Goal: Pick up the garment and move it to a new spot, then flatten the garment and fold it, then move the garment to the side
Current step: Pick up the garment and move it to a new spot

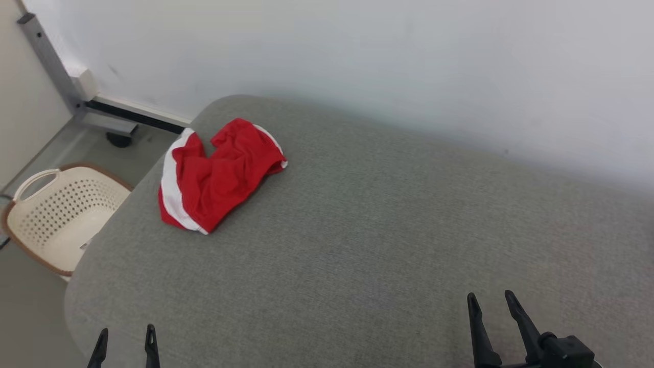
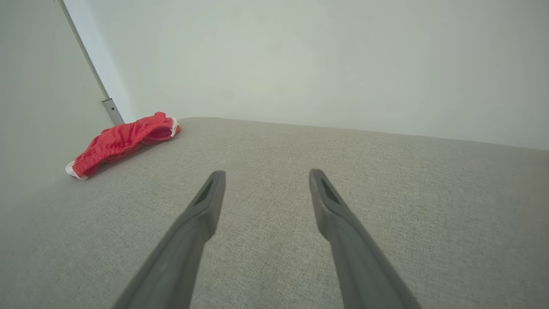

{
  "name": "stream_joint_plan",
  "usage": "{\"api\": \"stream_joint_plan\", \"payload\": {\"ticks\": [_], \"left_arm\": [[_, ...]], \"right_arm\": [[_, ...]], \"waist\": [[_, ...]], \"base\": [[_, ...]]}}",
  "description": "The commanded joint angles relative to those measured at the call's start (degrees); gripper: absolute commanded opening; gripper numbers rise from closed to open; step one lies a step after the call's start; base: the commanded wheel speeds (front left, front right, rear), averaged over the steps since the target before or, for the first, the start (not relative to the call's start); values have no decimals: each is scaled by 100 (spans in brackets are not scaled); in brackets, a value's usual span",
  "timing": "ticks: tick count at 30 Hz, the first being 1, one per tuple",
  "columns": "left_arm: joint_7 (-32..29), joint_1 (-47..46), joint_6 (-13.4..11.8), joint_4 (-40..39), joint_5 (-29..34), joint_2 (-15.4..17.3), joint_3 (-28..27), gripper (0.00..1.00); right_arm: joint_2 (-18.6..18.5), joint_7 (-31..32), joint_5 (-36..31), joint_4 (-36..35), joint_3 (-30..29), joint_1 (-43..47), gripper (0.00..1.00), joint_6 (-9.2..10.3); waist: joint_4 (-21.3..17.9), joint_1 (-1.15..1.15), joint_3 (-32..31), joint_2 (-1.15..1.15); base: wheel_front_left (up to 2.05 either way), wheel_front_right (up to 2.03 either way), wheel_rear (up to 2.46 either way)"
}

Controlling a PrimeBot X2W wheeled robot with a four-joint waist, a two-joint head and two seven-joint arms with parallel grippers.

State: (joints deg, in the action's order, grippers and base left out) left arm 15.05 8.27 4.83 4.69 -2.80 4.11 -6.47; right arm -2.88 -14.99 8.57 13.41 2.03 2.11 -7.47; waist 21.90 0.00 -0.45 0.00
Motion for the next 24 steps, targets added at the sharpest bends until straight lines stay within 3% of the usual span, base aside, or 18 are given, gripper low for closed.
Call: {"api": "stream_joint_plan", "payload": {"ticks": [1,11,24], "left_arm": [[18,95,-10,3,-16,-8,-39,100],[18,143,27,34,-12,23,-177,100],[18,14,14,82,-150,-17,-388,100]], "right_arm": [[6,-22,52,3,35,-85,100,-3],[5,-22,124,94,107,31,100,-3],[5,-22,126,128,196,-55,100,-3]], "waist": [[263,0,-36,0],[538,0,-152,0],[329,0,-147,0]], "base": [[0,0,0],[0,0,0],[0,0,0]]}}
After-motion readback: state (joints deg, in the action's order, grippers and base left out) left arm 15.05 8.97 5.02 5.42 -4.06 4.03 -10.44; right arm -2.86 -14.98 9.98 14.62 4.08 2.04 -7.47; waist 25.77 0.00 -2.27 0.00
